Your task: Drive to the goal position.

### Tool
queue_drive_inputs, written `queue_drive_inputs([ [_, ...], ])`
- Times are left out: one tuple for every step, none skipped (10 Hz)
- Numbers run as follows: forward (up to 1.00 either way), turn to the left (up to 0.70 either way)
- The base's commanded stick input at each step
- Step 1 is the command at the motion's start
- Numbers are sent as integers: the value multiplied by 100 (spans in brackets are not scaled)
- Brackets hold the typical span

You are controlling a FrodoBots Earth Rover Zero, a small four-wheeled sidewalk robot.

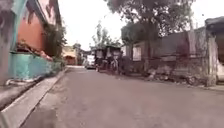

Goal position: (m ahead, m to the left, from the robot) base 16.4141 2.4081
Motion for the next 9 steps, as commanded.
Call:
queue_drive_inputs([
  [85,9],
  [85,9],
  [85,9],
  [85,9],
  [85,9],
  [85,9],
  [85,-12],
  [85,-21],
  [85,2],
])
